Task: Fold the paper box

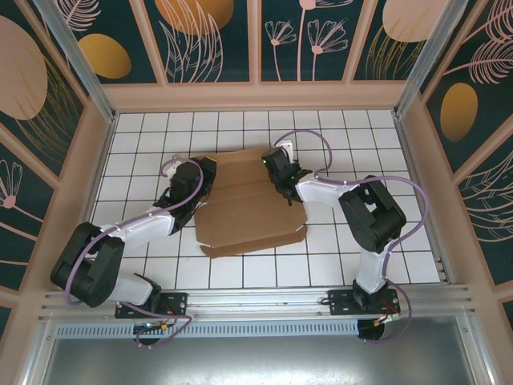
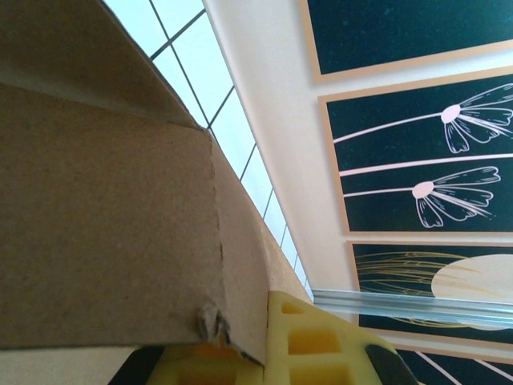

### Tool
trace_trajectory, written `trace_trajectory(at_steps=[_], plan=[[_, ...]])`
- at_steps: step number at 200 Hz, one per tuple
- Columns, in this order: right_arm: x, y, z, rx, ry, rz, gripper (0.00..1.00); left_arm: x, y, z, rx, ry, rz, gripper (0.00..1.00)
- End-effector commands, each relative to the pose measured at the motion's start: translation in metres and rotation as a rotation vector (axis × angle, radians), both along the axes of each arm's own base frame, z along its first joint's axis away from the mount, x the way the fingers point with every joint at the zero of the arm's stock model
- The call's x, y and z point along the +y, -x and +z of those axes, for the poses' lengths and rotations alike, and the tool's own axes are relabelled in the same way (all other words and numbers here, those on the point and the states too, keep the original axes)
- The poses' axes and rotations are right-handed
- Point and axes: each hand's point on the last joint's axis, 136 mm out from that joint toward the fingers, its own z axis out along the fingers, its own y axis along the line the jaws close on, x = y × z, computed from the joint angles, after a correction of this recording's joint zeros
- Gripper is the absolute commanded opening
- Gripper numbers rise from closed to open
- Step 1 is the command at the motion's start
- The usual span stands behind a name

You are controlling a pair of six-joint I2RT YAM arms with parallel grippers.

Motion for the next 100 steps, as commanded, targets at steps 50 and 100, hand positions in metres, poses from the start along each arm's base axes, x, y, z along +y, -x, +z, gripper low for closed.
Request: trace_trajectory(at_steps=[50, 100], plan=[[-0.016, 0.039, 0.024, -0.088, -0.121, 0.186, 0.78, 0.003, 0.010, -0.039, 0.119, -0.046, -0.009, 0.00], [-0.019, 0.077, 0.079, -0.248, -0.311, 0.326, 0.85, -0.004, 0.009, -0.037, 0.107, -0.039, -0.045, 0.00]])
